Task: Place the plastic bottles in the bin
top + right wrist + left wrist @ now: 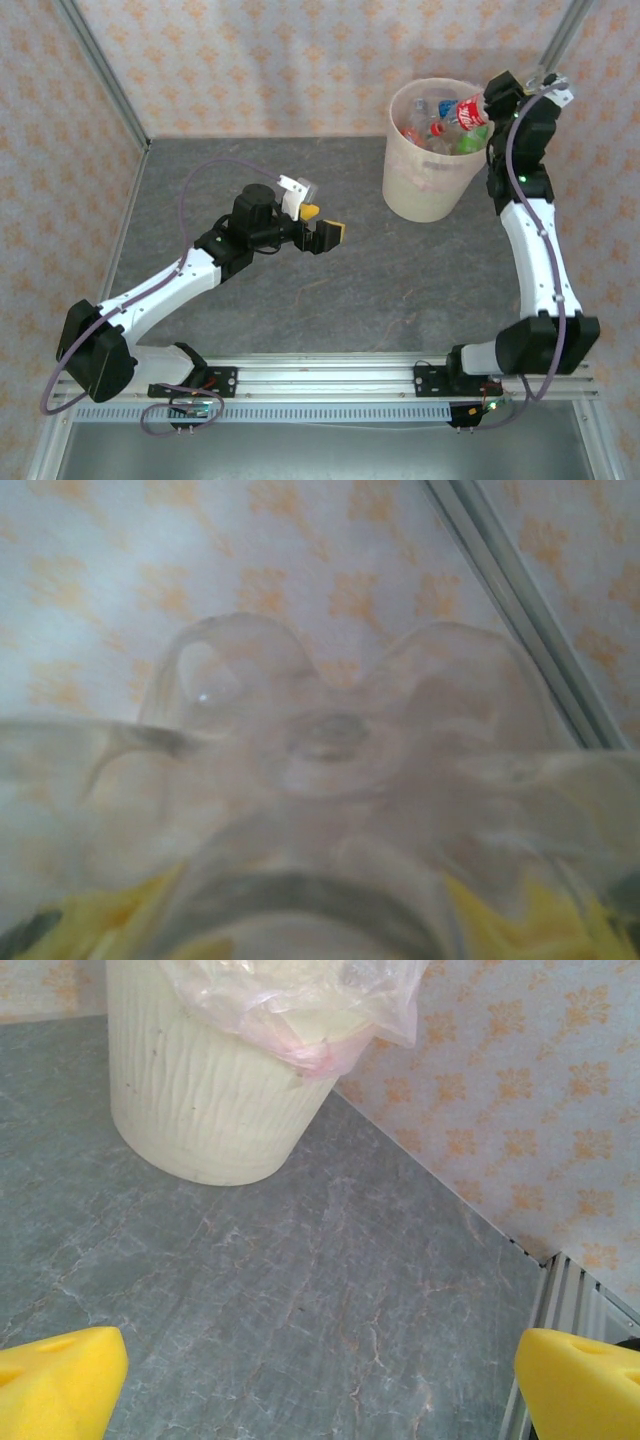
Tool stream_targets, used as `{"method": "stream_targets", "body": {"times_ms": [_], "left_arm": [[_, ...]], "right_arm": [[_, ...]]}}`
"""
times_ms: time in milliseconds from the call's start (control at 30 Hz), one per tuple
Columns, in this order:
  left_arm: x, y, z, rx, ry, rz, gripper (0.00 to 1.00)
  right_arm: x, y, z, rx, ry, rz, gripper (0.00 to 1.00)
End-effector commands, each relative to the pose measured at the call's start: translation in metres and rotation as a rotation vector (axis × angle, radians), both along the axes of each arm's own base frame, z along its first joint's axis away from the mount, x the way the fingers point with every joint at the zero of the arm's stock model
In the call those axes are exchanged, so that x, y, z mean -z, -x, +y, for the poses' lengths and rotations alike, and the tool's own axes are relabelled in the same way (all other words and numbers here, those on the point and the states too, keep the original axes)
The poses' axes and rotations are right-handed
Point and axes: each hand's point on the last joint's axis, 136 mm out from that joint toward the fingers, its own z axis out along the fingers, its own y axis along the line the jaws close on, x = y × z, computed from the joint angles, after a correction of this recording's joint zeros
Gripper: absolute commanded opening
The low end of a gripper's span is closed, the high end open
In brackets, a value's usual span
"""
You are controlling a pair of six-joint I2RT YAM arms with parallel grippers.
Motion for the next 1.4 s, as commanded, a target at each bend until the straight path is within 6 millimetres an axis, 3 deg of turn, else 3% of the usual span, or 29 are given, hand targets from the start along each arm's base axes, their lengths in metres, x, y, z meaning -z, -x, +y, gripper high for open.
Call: {"method": "stream_targets", "body": {"times_ms": [0,267,400,567,767,867,967,1167,1367], "left_arm": [[0.004,0.000,0.010,-0.038,-0.026,-0.010,1.00],[0.009,-0.002,0.011,-0.050,-0.035,0.000,1.00],[0.011,-0.004,0.012,-0.060,-0.046,0.006,1.00],[0.014,-0.008,0.013,-0.077,-0.055,0.010,1.00],[0.018,-0.013,0.010,-0.079,-0.063,0.027,1.00],[0.021,-0.014,0.009,-0.077,-0.065,0.037,1.00],[0.023,-0.016,0.008,-0.079,-0.072,0.043,1.00],[0.024,-0.017,0.011,-0.092,-0.084,0.043,1.00],[0.027,-0.018,0.013,-0.103,-0.093,0.048,1.00]], "right_arm": [[0.003,-0.016,0.021,-0.128,-0.056,-0.010,0.45],[0.065,-0.035,0.046,-0.270,-0.093,0.140,0.52],[0.085,-0.032,0.048,-0.285,-0.022,0.246,0.66],[0.078,-0.005,0.018,-0.133,0.172,0.394,0.86],[0.064,0.030,-0.030,0.122,0.334,0.571,0.96],[0.066,0.028,-0.037,0.151,0.379,0.635,0.97],[0.073,0.016,-0.032,0.105,0.381,0.680,0.92],[0.095,-0.017,0.014,-0.191,0.360,0.661,0.77],[0.137,-0.035,0.036,-0.344,0.321,0.741,0.74]]}}
